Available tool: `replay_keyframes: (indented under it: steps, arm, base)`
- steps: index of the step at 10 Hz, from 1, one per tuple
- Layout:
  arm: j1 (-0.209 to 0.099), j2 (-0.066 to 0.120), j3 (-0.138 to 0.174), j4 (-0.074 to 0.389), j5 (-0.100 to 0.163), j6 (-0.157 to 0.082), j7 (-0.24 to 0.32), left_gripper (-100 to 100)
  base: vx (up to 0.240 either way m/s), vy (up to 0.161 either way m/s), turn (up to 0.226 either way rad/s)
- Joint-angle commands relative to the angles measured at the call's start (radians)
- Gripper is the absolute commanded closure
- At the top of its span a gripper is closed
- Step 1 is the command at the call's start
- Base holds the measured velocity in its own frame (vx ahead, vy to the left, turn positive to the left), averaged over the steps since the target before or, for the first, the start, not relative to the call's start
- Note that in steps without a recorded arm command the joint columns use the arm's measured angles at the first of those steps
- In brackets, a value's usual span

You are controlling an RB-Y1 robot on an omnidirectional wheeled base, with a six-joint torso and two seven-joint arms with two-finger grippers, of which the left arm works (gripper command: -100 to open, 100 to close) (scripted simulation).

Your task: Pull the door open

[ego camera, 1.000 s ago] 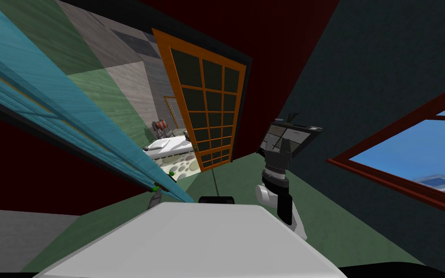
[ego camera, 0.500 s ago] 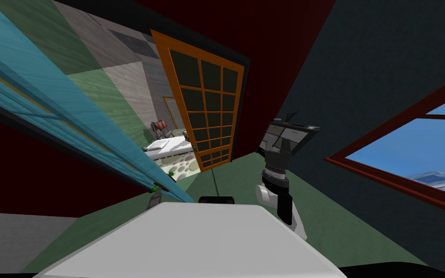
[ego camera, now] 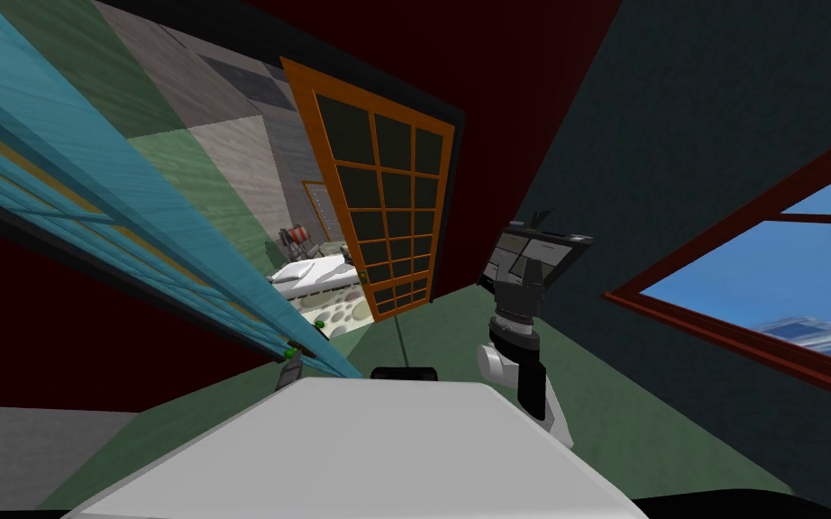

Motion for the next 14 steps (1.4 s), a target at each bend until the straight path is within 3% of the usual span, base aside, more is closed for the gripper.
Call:
replay_keyframes:
  steps: [1, 5, 7, 10, 14]
  arm:
    - [-0.001, 0.024, 0.028, -0.004, 0.018, 0.019, 0.012, 100]
    - [-0.001, 0.026, 0.022, -0.007, 0.026, 0.018, 0.034, 100]
    - [-0.001, 0.029, 0.01, -0.011, 0.041, 0.017, 0.079, 100]
    - [-0.001, 0.029, 0.01, -0.011, 0.041, 0.017, 0.079, 100]
    - [0.0, 0.035, -0.013, -0.02, 0.072, 0.014, 0.17, 100]
  base:
    - [0.0, 0.0, 0.0]
    - [-0.001, -0.006, -0.002]
    - [0.004, 0.006, -0.029]
    - [0.0, 0.006, -0.005]
    - [-0.015, 0.004, -0.04]
